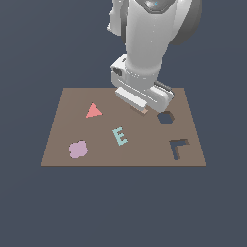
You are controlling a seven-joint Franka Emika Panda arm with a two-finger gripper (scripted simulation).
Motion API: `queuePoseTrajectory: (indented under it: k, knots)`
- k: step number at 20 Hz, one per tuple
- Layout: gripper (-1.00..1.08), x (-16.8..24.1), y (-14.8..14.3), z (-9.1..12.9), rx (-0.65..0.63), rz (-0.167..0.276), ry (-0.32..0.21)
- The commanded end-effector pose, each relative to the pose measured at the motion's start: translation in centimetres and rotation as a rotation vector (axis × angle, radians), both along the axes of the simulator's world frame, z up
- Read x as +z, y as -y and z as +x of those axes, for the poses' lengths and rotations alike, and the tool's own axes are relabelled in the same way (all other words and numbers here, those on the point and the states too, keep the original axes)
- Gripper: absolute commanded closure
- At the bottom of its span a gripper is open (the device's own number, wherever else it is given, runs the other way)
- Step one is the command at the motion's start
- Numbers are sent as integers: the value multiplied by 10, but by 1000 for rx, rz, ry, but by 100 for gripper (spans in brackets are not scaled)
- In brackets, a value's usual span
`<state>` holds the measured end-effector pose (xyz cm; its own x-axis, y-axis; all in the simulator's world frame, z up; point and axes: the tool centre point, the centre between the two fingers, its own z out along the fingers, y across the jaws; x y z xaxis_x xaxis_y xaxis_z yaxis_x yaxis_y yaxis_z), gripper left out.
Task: Insert a designated object into the corresponding slot on a board.
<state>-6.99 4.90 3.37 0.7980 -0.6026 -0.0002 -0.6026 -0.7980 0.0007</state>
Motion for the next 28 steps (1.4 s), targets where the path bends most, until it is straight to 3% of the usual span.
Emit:
queuePoseTrajectory:
  k: [1, 12, 28]
  knots:
    - [108, 0, -7, 3, -28, 0, 0]
    - [108, 2, -53, 30, -243, 0, 1]
    - [108, 6, -118, 107, -653, 0, 1]
